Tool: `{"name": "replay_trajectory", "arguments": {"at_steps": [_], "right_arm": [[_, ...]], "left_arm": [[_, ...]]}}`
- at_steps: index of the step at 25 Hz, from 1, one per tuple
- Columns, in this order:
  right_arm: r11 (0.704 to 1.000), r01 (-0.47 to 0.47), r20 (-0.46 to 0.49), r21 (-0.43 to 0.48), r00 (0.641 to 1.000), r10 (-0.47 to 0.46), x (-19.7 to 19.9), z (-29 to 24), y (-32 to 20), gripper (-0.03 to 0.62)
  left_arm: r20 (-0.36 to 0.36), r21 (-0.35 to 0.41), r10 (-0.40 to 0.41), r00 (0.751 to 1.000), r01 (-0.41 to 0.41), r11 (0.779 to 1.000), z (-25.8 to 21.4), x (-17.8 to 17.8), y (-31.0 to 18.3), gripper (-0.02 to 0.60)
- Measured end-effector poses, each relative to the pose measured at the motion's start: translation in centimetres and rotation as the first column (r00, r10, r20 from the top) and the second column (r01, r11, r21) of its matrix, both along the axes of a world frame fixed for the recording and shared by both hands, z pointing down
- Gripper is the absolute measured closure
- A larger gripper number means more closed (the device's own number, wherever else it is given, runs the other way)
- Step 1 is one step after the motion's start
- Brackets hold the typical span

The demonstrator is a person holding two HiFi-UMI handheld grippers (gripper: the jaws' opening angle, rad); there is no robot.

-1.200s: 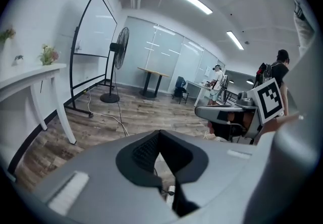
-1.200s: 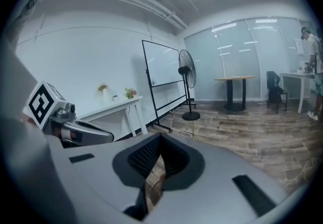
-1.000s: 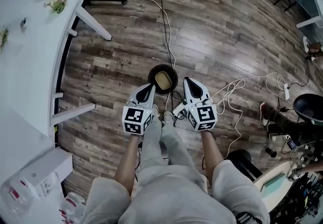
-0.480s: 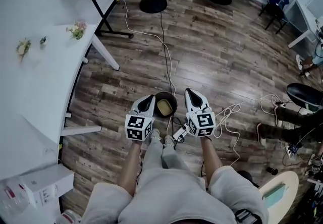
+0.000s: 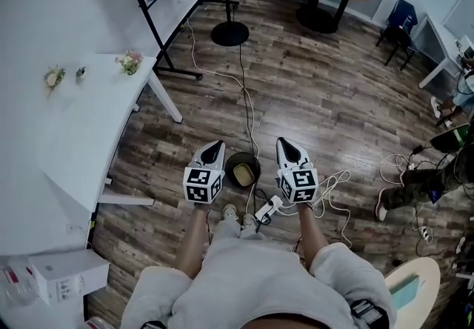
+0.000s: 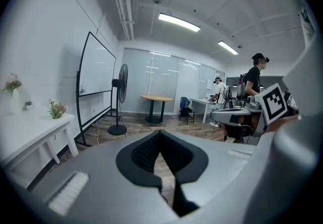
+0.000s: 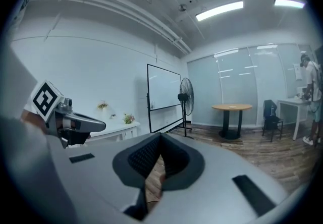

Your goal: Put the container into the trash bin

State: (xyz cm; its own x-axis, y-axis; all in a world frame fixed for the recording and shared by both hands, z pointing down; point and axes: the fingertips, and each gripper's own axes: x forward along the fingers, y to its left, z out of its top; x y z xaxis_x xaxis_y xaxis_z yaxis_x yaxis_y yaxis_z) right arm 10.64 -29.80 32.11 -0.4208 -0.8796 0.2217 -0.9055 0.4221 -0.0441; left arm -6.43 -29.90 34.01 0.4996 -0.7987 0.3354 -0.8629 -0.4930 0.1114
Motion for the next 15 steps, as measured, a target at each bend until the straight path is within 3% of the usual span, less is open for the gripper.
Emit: {"name": "replay_trajectory", "arguments": {"at_steps": [15], "right_arm": [[1.000, -0.013, -0.023, -0.006, 1.000, 0.013, 0.5, -0.9, 4.0, 0.580]], "left_arm": [[0.000, 0.022, -0.017, 1.000, 0.017, 1.000, -1.6, -0.9, 2.6, 0.571]]}}
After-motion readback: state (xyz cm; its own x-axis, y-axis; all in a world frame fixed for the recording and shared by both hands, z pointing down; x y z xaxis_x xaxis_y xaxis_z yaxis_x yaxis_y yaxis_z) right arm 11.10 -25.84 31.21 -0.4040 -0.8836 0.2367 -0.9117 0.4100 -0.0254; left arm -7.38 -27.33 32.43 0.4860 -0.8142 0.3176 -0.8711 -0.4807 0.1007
